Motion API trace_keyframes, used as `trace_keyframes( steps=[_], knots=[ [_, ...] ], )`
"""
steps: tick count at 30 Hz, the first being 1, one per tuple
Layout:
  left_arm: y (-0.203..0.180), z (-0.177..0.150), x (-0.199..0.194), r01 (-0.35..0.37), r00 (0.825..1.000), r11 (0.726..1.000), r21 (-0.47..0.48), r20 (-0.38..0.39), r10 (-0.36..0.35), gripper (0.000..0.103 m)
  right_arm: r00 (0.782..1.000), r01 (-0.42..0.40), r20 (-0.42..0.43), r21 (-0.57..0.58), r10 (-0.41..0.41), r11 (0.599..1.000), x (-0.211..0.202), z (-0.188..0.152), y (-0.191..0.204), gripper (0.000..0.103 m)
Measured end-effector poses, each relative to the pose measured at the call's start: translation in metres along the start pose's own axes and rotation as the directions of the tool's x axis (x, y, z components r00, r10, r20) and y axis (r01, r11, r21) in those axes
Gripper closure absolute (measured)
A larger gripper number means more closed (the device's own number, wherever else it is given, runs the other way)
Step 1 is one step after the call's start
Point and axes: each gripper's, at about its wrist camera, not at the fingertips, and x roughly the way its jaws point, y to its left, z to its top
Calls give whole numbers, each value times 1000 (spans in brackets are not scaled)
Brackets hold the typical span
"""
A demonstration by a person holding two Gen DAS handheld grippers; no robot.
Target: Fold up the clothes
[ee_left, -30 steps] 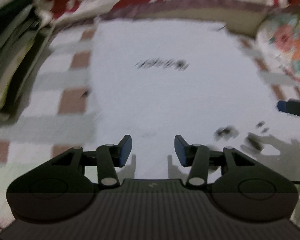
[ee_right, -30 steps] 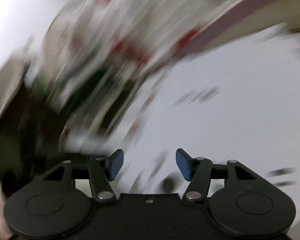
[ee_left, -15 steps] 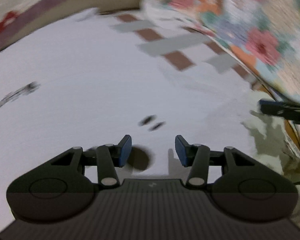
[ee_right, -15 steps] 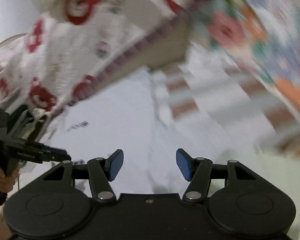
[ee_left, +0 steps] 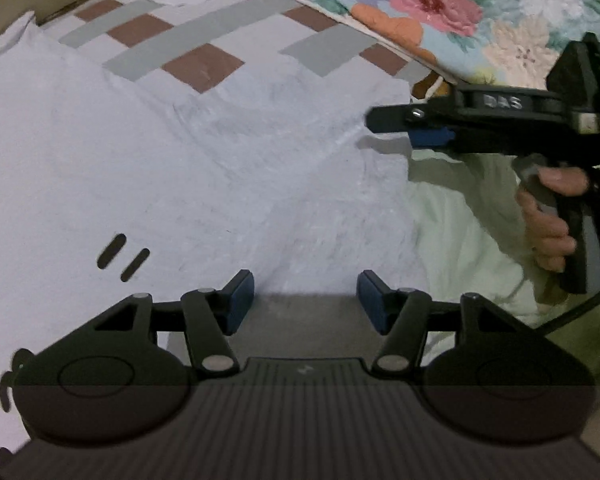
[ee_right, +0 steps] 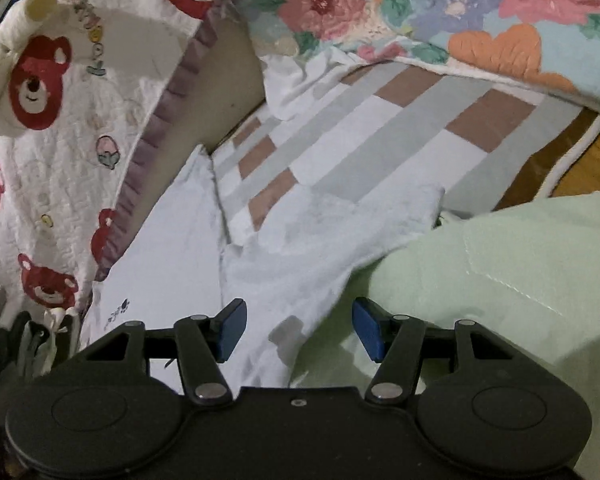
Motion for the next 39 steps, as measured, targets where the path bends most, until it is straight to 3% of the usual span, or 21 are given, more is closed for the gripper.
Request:
trace_keyframes(
  steps=[4, 6, 7, 8, 10, 14, 18, 22, 25, 27, 29, 31, 34, 36, 37, 39],
  knots=[
    [5, -5, 7, 30, 999, 999, -34, -14, -30, 45, 998, 15, 66, 54, -18, 998, 13, 4, -5, 38],
    [10, -8, 13, 22, 998, 997, -80, -52, -26, 44, 989, -30, 143, 62, 21, 998, 13, 5, -1, 40],
    [12, -10, 13, 19, 998, 994, -104, -52, -25, 44, 982, -71, 177, 40, 63, 997, 11, 6, 2, 79],
    [11, -13, 11, 21, 999, 994, -107, -39, -25, 44, 974, -105, 204, 12, 100, 994, 7, 7, 6, 100],
    [7, -16, 6, 19, 999, 996, -83, -27, -21, 44, 960, -84, 261, -75, 101, 994, -6, 10, 19, 100],
    [9, -14, -8, 69, 997, 993, -96, 27, -66, 44, 961, 67, 274, -147, -24, 987, -16, 13, 17, 100],
    [12, -9, -16, 136, 989, 983, -125, 71, -128, 44, 969, 122, 226, -86, -100, 989, -12, 4, -1, 100],
    [7, -11, -2, 139, 990, 982, -125, 10, -139, 43, 968, 141, 221, -90, -118, 986, -10, -2, 0, 100],
    [11, -16, 5, 135, 991, 973, -189, 2, -137, 43, 971, 129, 216, -108, -103, 986, -7, 1, 5, 100],
    [23, -18, 2, 168, 985, 933, -318, 29, -167, 44, 972, 132, 211, -144, -100, 981, -4, 2, 12, 100],
    [36, -21, -5, 205, 979, 884, -420, 77, -191, 46, 973, 160, 202, -238, -112, 958, -2, 0, 28, 100],
    [42, -23, -17, 188, 982, 877, -442, 112, -154, 46, 973, 173, 200, -293, -116, 940, -2, 0, 41, 100],
    [55, -30, -39, 103, 990, 878, -467, 133, -45, 46, 974, 175, 204, -395, -99, 902, -3, 1, 67, 100],
    [66, -36, -52, 64, 989, 865, -497, 150, 13, 44, 985, 118, 170, -500, -37, 858, -2, -3, 95, 100],
    [72, -40, -58, 50, 986, 857, -513, 161, 39, 44, 990, 83, 143, -578, 1, 812, -2, -10, 112, 100],
    [86, -50, -68, 32, 981, 828, -560, 175, 80, 43, 995, 3, 65, -758, 71, 652, -3, -36, 147, 100]
  ],
)
